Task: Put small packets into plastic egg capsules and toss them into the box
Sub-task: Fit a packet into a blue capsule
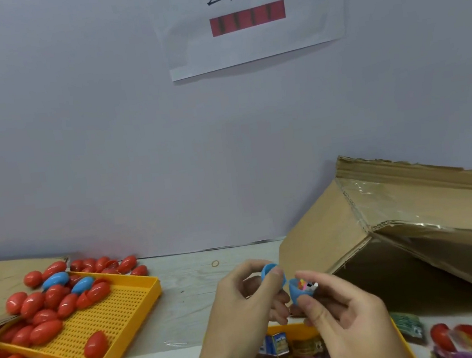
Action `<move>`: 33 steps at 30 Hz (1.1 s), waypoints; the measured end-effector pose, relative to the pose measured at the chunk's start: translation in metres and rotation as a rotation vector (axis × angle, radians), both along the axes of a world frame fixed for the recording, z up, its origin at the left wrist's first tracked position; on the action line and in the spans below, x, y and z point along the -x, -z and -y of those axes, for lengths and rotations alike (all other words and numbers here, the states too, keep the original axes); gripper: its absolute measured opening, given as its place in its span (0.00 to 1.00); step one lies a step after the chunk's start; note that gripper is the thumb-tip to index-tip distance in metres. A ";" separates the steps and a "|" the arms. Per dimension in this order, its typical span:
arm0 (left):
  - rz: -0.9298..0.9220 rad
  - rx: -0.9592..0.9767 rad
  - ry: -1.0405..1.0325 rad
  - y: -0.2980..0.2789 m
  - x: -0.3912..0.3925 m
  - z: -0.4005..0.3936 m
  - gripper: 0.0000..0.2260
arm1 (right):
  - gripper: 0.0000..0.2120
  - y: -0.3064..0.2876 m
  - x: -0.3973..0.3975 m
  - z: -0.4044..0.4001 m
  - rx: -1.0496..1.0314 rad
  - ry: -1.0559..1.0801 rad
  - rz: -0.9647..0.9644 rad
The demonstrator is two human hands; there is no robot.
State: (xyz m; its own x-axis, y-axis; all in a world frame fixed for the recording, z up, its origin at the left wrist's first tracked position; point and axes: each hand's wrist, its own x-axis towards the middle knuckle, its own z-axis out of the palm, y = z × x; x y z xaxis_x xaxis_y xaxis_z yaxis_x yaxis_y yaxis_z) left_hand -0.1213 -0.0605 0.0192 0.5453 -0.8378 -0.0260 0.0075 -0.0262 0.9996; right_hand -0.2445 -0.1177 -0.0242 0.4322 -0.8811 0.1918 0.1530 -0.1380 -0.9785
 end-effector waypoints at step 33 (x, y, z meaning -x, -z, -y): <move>0.399 0.151 0.177 -0.003 -0.012 -0.010 0.08 | 0.29 0.010 -0.002 -0.005 0.446 0.241 -0.100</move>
